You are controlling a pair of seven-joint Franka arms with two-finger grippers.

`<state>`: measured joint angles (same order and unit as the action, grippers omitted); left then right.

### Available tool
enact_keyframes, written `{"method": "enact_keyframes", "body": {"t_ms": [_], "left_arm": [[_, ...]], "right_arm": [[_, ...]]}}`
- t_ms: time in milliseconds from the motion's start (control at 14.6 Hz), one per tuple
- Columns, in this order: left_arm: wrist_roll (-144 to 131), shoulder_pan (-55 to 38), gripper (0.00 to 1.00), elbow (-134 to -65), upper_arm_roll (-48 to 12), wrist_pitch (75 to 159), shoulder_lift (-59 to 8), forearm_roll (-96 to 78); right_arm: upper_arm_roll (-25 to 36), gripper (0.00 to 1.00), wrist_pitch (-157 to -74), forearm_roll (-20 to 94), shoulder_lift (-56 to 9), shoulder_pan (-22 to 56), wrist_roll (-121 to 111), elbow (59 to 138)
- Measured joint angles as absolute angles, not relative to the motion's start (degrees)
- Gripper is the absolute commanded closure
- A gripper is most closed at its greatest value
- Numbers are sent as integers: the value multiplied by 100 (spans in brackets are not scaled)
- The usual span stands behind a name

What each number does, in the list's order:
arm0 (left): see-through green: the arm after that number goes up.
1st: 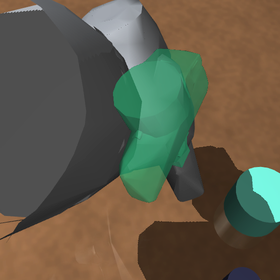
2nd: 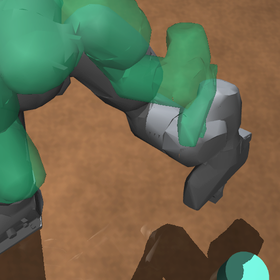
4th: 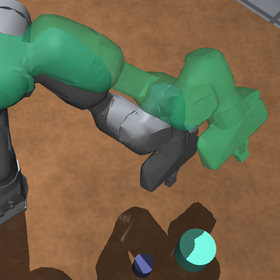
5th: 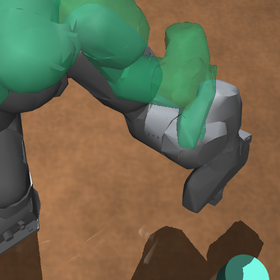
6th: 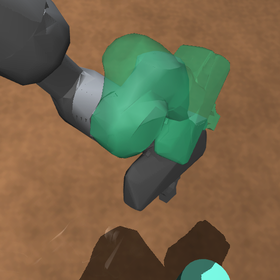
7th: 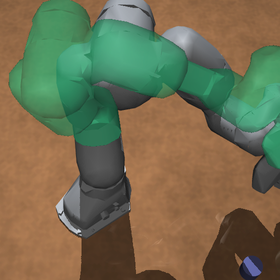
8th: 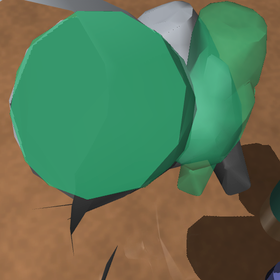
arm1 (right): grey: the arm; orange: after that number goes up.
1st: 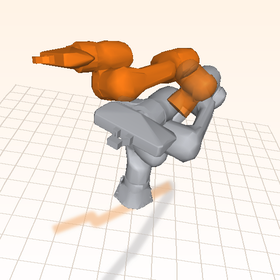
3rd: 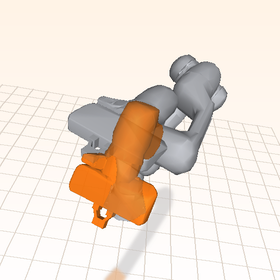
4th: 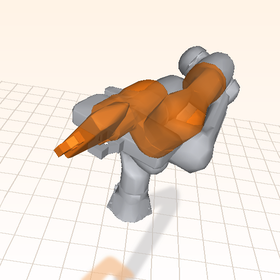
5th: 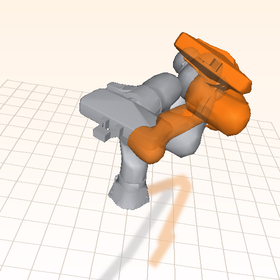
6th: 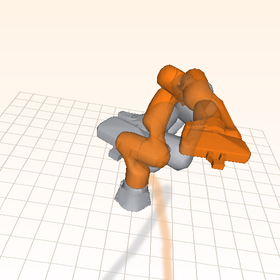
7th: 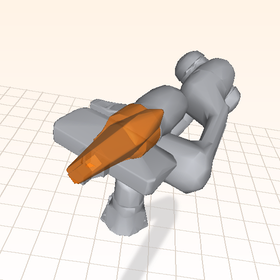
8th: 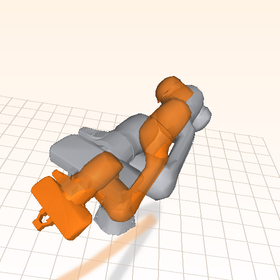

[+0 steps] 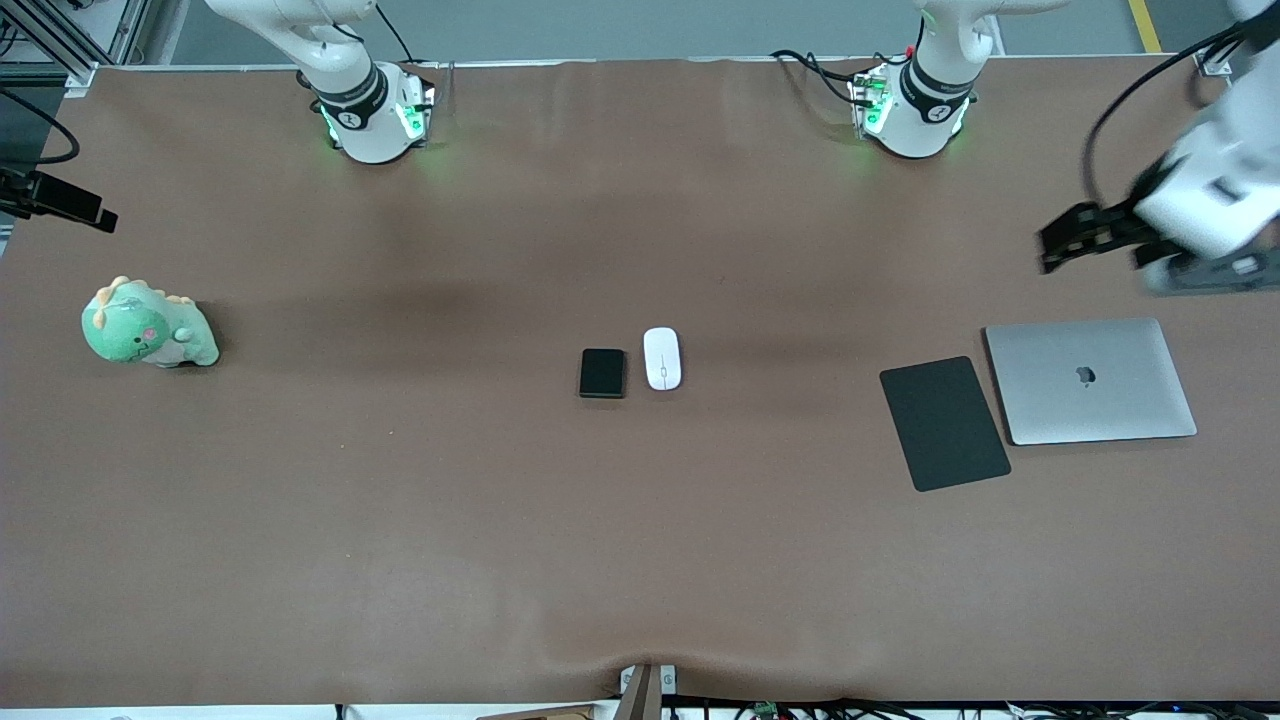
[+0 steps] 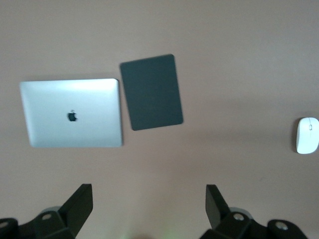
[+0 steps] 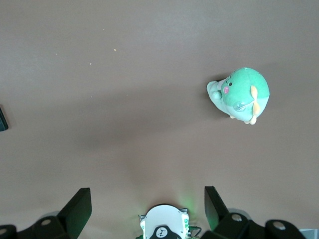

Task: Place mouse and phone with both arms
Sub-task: 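Move the left gripper toward the white mouse, then lower the left gripper over the white mouse and grasp it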

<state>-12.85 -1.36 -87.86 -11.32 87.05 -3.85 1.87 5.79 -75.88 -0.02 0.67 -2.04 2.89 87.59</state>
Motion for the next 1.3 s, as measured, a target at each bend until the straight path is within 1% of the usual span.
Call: {"method": "enact_keyframes", "body": {"t_ms": [137,480,617,755,892,1303], "left_arm": [[-1804,-527,0,-8794,-1315,9014,-809,187],[-3366,-1890,0,-8841,-1371,10048,-1942,201],[-3852,-2315,0,-9061,-1376,10658,-2222,353],[-4205,-2515,0,-9393,-1380,11246,-2377,410],[-4520,-2671,0,-9607,-1381,11647,-2548,414],[-5221,-3163,0,-9681,-1381,12836,-3365,422]], "right_arm": [[577,0,-7575,26,21,-205,289,8757],[539,0,-7396,91,-231,-200,288,8756],[525,0,-7370,93,-346,-199,285,8756],[462,0,-7280,97,-411,-190,278,8756],[388,0,-7169,97,-420,-171,279,8755],[321,0,-7095,143,-427,-145,280,8784]]}}
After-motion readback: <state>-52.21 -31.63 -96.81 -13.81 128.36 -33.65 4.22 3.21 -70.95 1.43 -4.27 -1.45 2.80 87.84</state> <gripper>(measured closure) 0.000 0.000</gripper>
